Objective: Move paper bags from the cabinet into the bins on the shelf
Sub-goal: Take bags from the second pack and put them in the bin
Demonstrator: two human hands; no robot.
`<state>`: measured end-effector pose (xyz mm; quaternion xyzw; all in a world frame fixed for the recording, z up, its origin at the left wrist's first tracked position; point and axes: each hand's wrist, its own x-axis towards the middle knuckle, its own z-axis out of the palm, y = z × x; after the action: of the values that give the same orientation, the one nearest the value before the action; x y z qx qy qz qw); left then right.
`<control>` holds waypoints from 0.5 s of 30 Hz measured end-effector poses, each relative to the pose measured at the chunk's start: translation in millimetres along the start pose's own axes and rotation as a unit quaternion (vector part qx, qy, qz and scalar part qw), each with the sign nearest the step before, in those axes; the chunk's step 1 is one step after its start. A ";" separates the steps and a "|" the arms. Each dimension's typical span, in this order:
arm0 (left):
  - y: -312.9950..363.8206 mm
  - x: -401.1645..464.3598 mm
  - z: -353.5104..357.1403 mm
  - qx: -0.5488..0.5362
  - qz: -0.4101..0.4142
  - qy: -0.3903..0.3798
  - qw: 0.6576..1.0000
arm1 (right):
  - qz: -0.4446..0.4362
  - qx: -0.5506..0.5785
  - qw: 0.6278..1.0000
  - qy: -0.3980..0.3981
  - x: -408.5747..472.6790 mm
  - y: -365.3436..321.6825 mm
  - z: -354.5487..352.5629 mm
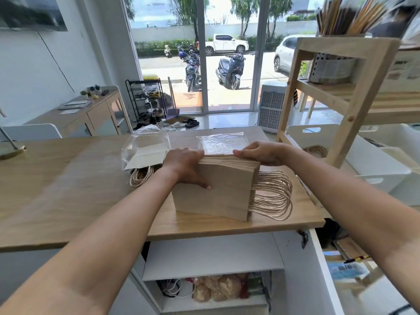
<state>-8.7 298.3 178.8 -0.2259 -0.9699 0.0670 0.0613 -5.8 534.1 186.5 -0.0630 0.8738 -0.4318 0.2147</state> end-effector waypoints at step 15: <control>-14.8 -18.3 5.5 -0.071 -0.006 0.060 0.996 | -0.023 0.152 0.984 0.095 -33.2 13.7 -8.1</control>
<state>0.4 276.4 174.2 -0.2270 -0.9682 -0.0161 0.1037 21.6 558.3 190.9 -0.0079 0.8131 -0.5680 0.1276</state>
